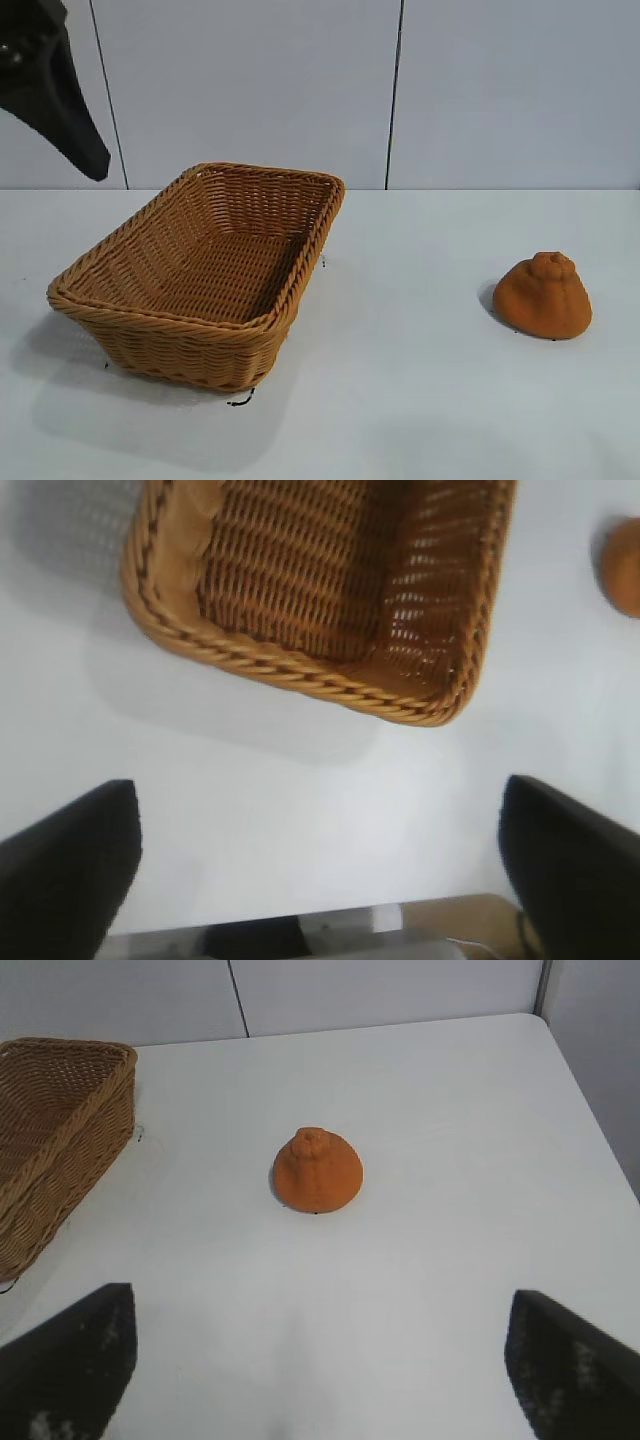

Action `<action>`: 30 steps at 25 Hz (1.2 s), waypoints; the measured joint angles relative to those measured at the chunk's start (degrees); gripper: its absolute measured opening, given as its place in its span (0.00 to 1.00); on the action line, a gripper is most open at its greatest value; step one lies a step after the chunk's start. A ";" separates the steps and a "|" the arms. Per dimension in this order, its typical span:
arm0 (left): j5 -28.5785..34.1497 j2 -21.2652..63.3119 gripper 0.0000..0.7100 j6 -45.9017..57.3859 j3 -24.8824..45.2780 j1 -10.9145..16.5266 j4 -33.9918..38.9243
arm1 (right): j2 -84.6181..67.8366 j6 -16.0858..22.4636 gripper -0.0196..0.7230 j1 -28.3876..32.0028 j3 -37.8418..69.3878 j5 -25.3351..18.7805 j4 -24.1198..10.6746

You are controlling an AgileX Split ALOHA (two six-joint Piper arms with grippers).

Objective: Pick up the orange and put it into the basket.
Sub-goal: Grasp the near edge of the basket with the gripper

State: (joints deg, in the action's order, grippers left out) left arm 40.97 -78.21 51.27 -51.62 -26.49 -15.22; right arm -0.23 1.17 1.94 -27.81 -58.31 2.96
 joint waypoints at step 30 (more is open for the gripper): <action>-14.28 -25.86 0.98 25.75 -0.43 0.00 -2.27 | 0.00 0.00 0.96 0.00 0.00 -0.05 0.00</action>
State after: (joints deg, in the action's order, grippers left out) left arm 26.69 -104.08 77.02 -52.05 -26.49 -17.49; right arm -0.23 1.17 1.94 -27.81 -58.36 2.96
